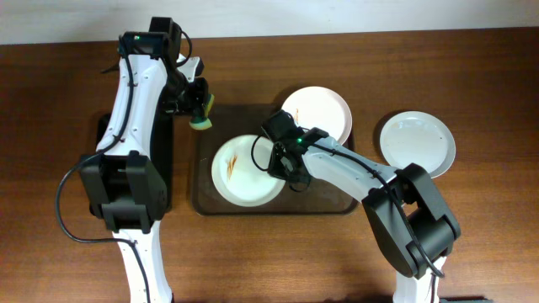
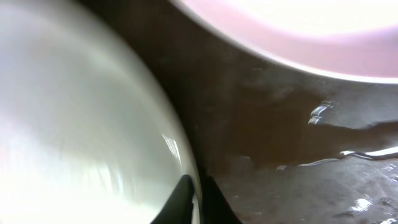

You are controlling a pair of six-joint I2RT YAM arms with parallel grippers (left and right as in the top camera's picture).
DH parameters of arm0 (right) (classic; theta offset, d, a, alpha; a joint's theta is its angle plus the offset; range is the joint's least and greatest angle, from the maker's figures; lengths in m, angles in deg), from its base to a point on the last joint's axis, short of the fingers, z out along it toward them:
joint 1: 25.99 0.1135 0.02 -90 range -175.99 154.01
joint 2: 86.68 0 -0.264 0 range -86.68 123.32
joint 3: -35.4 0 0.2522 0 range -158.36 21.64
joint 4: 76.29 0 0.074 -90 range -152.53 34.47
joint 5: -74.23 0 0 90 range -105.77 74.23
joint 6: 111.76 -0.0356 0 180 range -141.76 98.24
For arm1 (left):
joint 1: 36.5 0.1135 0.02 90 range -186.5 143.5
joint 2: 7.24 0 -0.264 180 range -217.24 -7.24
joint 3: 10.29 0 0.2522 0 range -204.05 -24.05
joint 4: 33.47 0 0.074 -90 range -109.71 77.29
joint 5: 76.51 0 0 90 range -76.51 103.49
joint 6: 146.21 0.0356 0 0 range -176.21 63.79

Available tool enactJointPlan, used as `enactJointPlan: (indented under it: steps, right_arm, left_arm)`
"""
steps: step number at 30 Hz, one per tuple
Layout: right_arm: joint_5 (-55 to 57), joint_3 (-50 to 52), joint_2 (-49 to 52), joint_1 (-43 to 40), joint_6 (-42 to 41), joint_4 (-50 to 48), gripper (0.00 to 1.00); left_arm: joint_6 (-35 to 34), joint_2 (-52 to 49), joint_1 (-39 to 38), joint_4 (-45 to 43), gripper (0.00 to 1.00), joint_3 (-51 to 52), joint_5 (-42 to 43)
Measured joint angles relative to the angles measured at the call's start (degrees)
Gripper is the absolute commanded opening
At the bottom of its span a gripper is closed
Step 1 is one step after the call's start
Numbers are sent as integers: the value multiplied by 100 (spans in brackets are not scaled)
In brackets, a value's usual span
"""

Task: Clean dirty plates on tray and stack at the side
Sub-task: 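Grip the rim of the lower-right plate with the right gripper, then scrub the held plate with the sponge in the left gripper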

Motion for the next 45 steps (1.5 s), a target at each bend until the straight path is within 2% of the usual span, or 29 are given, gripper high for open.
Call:
enactJointPlan:
  steps: [4, 8, 12, 15, 20, 23, 27, 28, 31, 32, 34, 36, 41, 43, 45]
  right_arm:
    - [-157, -17, 2, -61, -28, -39, 4]
    - [-411, -17, 13, -164, 131, -39, 4]
    - [-472, -17, 13, -177, 236, -50, 4]
    - [-501, -17, 13, -177, 256, -52, 4]
    - [-503, -17, 15, -177, 269, -42, 4]
    - [-501, -17, 17, -177, 291, -33, 4]
    - [-503, -17, 17, -177, 334, -37, 4]
    - [-503, -17, 17, -177, 337, -37, 4]
    - [-522, -17, 20, -177, 337, -59, 4]
    - [-573, -17, 44, -175, 334, -127, 4]
    - [-595, -17, 46, -175, 337, -140, 4]
    - [-616, -17, 46, -175, 337, -162, 4]
    - [-675, -37, 72, -170, 334, -205, 4]
    - [-671, -42, 76, -173, 337, -144, 4]
    - [-651, -42, 76, -177, 361, -103, 4]
  left_arm:
    - [142, 0, -15, 289, 1, 0, 0]
    - [1213, 0, -286, 804, 1, 2, -2]
    - [1991, 4, -715, -205, 1, 776, -4]
    - [2170, -2, -848, -1086, 1, 1836, -31]
    - [2218, 85, -839, -1777, 0, 2708, -17]
    - [2218, 120, -789, -1580, 1, 2824, 431]
    - [2369, 98, -802, -1185, 1, 2988, 1521]
    - [2339, 98, -809, -1200, 0, 2992, 1578]
    - [1626, 98, -780, -1574, 0, 2994, 1069]
    - [1143, 111, -752, -1703, 1, 2988, 664]
    - [682, 205, -754, -1976, 1, 2986, 11]
    - [446, 267, -756, -2363, 1, 2955, -741]
    - [79, 278, -1244, -2415, 1, 2931, -2090]
    - [57, 278, -1327, -2138, 1, 2905, -2170]
    - [260, 275, -1349, -1602, 1, 2900, -1700]
